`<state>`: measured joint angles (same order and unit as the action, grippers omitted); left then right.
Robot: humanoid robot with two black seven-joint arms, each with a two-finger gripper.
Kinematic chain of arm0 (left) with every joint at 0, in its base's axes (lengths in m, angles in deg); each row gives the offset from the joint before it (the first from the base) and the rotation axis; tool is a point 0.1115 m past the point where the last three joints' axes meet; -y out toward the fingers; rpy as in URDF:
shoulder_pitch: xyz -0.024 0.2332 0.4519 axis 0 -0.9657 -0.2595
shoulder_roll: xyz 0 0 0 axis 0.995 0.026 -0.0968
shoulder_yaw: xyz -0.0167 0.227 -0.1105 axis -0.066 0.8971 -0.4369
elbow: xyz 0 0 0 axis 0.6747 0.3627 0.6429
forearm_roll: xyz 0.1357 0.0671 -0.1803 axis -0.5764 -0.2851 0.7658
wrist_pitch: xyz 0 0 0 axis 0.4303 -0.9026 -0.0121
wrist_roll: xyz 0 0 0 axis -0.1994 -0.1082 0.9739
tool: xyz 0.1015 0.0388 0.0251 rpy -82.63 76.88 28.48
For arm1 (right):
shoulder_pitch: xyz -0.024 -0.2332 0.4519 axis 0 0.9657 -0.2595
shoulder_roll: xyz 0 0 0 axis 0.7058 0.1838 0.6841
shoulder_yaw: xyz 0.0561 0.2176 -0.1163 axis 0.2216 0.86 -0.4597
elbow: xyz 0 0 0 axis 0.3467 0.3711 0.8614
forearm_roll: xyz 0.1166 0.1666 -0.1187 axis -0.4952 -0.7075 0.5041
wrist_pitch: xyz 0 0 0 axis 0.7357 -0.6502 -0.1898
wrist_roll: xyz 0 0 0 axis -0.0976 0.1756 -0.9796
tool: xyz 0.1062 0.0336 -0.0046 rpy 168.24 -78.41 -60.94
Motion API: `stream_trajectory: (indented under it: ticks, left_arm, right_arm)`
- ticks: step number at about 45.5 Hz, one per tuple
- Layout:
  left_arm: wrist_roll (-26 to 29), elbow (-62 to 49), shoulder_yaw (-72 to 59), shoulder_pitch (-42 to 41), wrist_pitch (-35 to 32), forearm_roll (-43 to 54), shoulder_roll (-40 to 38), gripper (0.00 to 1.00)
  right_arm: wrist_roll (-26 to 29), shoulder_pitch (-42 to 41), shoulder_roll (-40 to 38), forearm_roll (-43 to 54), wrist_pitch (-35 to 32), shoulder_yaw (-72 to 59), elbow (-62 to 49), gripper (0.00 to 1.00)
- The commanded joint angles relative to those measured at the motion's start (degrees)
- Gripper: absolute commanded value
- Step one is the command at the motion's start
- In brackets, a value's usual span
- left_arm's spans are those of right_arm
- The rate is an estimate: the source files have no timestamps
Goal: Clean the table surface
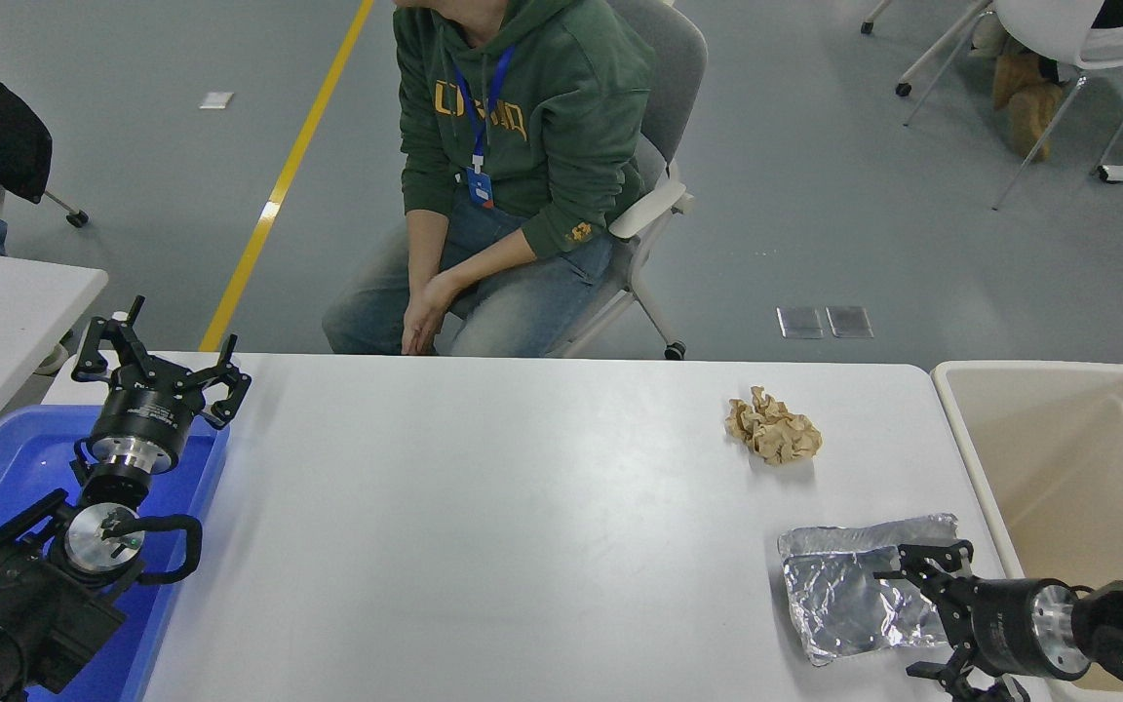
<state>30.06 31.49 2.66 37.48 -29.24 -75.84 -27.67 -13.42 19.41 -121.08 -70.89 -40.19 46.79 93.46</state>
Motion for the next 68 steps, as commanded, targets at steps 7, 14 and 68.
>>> stream_trajectory:
  ticks: [7, 14, 68]
  left_arm:
    - [0.0, 0.0, 0.0, 0.0, 0.0, 0.0, 0.0, 1.0]
    - [0.0, 0.0, 0.0, 0.0, 0.0, 0.0, 0.0, 1.0]
    - [0.0, 0.0, 0.0, 0.0, 0.0, 0.0, 0.0, 1.0]
  right_arm:
    - [-0.3, 1.4, 2.1, 1.1, 0.8, 0.2, -2.8, 0.65]
    - [-0.3, 1.3, 1.9, 1.2, 0.5, -0.2, -2.9, 0.52]
    - [2.0, 0.6, -6.0, -1.6, -4.2, 0.3, -2.0, 0.0]
